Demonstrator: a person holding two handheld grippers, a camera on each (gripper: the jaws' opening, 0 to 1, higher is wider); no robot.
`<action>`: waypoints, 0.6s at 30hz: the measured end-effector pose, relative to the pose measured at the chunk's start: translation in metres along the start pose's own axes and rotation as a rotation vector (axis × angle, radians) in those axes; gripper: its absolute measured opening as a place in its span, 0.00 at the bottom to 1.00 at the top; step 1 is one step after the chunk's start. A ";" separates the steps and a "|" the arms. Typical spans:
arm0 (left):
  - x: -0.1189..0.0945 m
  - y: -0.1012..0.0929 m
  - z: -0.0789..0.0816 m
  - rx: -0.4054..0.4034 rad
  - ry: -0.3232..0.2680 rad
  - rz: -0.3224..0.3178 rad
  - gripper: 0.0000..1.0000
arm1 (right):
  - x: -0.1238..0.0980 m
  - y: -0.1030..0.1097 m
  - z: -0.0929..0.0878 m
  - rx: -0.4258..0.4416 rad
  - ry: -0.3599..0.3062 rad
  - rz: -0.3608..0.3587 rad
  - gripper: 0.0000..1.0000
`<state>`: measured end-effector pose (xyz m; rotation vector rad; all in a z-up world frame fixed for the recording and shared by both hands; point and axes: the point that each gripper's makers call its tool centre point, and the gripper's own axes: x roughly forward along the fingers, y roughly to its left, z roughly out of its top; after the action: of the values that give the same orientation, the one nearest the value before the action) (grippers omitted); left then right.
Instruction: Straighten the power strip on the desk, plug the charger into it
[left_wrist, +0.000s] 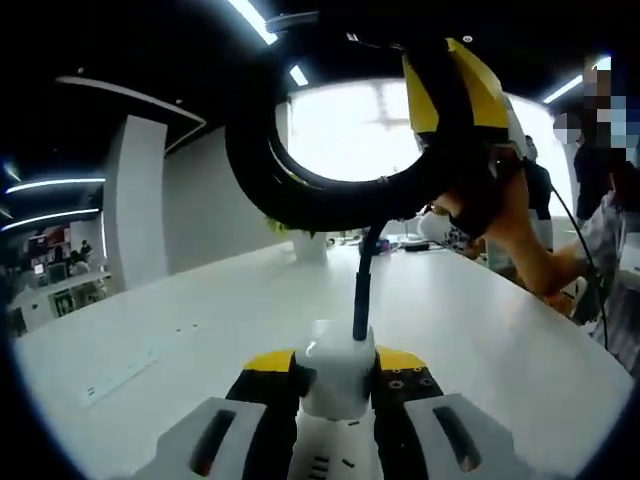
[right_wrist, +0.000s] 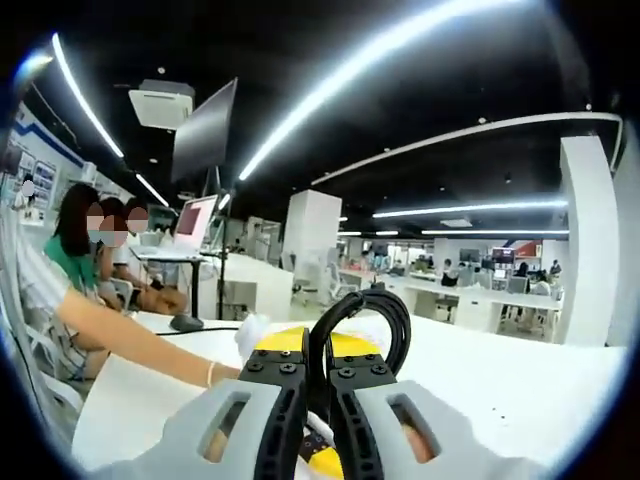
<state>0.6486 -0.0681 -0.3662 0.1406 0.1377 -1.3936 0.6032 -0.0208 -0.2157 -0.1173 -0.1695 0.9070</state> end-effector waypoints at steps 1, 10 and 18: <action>0.000 0.000 0.000 0.002 0.002 0.000 0.26 | 0.000 0.000 0.000 0.000 0.001 -0.001 0.03; 0.002 0.000 -0.003 0.024 0.026 0.000 0.26 | -0.003 0.000 -0.003 0.001 0.009 -0.005 0.03; 0.004 0.001 -0.007 0.048 0.050 -0.017 0.26 | -0.009 -0.002 -0.006 0.014 0.003 -0.011 0.03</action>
<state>0.6499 -0.0705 -0.3742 0.2148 0.1469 -1.4113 0.6005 -0.0297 -0.2225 -0.1044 -0.1606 0.8966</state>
